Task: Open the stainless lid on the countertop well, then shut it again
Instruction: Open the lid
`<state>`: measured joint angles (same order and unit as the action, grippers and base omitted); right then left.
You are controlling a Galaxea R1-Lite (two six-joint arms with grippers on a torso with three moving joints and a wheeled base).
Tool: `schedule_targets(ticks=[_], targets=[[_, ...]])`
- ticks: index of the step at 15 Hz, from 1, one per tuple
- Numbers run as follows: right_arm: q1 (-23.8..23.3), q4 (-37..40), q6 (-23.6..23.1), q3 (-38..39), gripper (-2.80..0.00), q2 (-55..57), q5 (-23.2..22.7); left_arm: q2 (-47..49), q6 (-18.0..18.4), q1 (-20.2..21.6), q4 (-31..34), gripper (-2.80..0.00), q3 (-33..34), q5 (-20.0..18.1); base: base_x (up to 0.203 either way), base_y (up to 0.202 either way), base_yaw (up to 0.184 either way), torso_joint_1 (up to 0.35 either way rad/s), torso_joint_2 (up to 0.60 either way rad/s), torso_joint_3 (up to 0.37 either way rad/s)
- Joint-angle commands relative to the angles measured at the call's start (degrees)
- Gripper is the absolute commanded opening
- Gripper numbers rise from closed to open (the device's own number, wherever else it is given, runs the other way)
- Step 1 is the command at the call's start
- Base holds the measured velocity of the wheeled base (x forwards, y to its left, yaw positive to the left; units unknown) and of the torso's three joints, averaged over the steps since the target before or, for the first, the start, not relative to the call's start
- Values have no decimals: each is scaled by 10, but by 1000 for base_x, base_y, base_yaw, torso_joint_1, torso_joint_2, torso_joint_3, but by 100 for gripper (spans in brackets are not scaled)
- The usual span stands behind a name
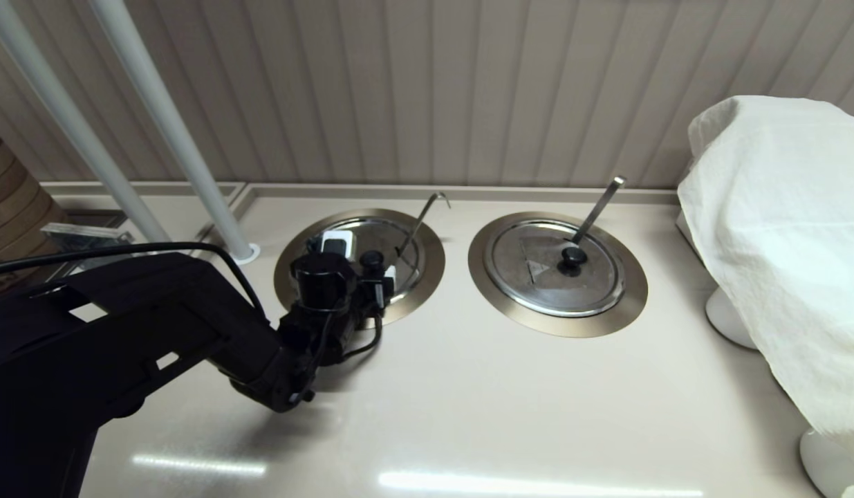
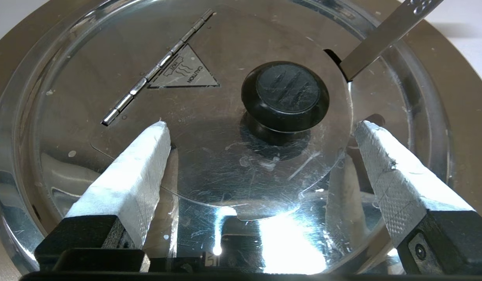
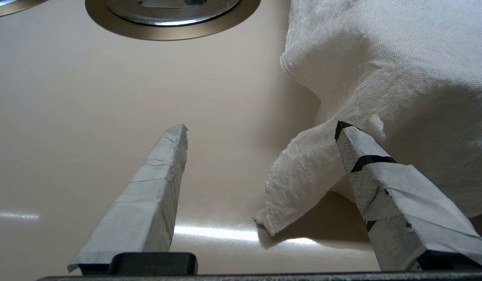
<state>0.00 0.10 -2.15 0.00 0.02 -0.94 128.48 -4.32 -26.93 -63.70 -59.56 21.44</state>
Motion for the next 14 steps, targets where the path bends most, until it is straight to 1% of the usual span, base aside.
schedule_targets(ticks=[1,2,4,7,14], targets=[[0,0,0,0,0,0,0,3,1,1,-4,0,0,2,0,0,0,0,0,0],[0,0,0,0,0,0,0,5,3,1,-4,0,0,2,0,0,0,0,0,0],[0,0,0,0,0,0,0,8,21,1,-11,0,1,3,0,0,0,0,0,0],[0,0,0,0,0,0,0,17,35,8,-48,0,-2,4,0,0,0,0,0,0],[0,0,-1,0,0,0,0,26,39,14,-49,0,0,4,0,0,0,0,0,0]])
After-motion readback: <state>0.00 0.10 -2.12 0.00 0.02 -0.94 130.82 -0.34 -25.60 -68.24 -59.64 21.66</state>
